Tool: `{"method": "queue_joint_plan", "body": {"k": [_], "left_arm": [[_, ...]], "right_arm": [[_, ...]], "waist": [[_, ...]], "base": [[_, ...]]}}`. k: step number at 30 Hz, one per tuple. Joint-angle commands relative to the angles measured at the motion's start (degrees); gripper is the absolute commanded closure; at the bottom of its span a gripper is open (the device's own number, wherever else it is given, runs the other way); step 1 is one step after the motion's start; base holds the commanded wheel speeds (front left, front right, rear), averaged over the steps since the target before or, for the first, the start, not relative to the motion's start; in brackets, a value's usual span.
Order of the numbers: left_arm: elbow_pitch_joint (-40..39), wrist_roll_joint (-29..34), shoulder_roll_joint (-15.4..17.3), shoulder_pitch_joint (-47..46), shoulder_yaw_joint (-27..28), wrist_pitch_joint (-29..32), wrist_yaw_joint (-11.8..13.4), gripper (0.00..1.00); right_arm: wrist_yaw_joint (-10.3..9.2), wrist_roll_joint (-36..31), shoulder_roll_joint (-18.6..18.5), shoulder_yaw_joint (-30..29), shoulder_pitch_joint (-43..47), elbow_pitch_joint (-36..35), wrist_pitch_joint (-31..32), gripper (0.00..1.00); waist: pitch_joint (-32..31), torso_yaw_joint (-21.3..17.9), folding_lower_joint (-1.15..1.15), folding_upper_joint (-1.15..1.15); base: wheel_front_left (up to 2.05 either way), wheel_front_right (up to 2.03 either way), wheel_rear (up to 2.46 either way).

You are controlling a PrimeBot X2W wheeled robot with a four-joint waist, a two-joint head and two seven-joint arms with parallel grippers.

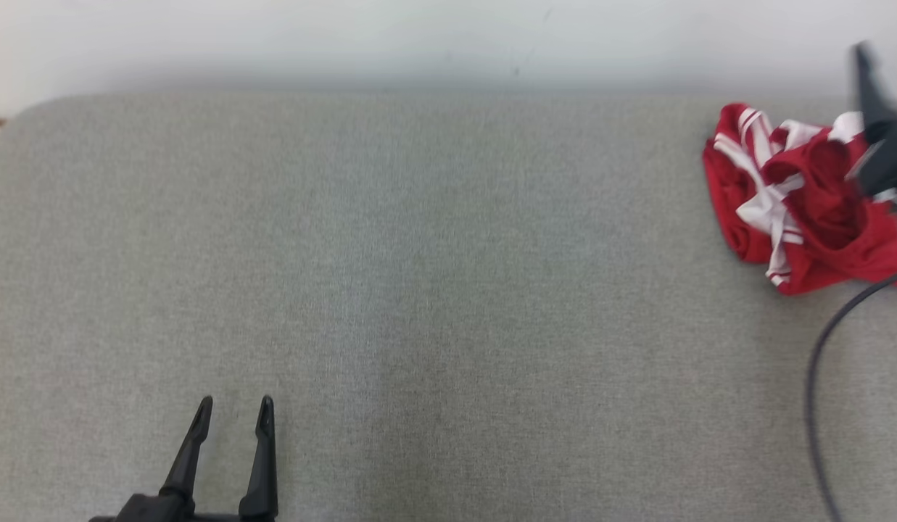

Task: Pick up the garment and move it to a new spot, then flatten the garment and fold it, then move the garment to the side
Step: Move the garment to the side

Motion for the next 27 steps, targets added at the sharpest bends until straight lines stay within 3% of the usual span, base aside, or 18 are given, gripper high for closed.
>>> {"method": "queue_joint_plan", "body": {"k": [1,6,12,27], "left_arm": [[0.01,-0.2,0.2,0.96,0.21,-0.22,0.17,0.0],[-0.26,-0.38,0.13,2.63,0.69,-0.22,0.47,0.0],[-0.17,-0.63,0.04,4.14,0.47,-0.22,0.53,0.0],[-0.43,-1.14,0.57,7.19,0.87,-0.23,1.04,0.0]], "right_arm": [[-0.05,0.41,0.59,0.37,0.9,-0.56,-0.47,0.0],[-0.05,-0.21,3.42,0.38,4.18,-4.05,-3.82,0.0],[-0.05,-2.66,5.83,-3.99,11.16,-7.52,-6.74,0.0],[-0.05,-26.86,14.96,-32.67,39.85,-27.91,-7.01,0.0]], "waist": [[-2.31,-0.74,0.01,0.0],[-4.89,-1.24,0.01,0.0],[-7.95,-0.91,0.01,0.0],[-12.4,-0.9,0.01,0.0]], "base": [[0.0,0.0,0.0],[0.0,0.0,0.0],[0.0,0.0,0.0],[0.0,0.0,0.0]]}}
